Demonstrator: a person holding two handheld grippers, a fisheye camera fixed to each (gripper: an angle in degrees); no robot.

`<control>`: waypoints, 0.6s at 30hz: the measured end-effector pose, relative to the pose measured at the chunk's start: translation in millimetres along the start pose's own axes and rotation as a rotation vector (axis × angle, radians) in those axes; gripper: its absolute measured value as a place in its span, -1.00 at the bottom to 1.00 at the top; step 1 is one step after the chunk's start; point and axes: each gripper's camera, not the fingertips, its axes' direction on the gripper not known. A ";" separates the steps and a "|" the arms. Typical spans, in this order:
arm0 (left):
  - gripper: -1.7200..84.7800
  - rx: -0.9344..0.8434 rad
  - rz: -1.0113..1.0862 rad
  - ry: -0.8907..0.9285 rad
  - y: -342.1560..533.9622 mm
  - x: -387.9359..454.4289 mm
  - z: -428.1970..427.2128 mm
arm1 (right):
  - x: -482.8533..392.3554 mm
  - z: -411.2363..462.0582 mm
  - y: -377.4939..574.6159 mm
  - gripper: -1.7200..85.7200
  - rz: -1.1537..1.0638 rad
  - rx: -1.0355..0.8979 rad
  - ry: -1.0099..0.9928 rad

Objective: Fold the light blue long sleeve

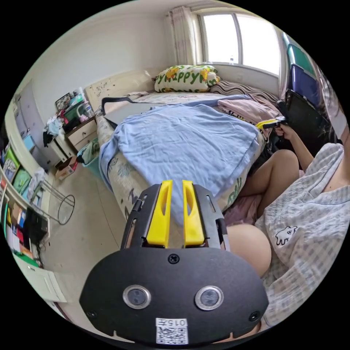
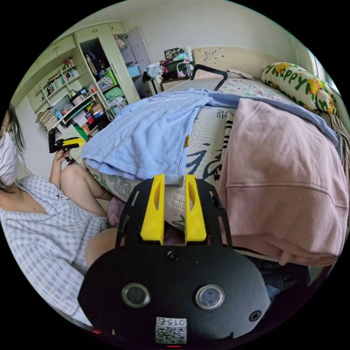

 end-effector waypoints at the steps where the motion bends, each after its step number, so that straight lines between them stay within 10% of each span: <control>1: -0.85 0.009 -0.022 -0.019 7.2 -0.4 -1.8 | -1.7 -2.2 2.7 -0.76 0.002 0.016 0.006; 18: -0.81 0.216 -0.297 0.081 103.1 -23.1 31.8 | -57.0 -5.9 39.0 -0.80 -0.261 0.035 0.461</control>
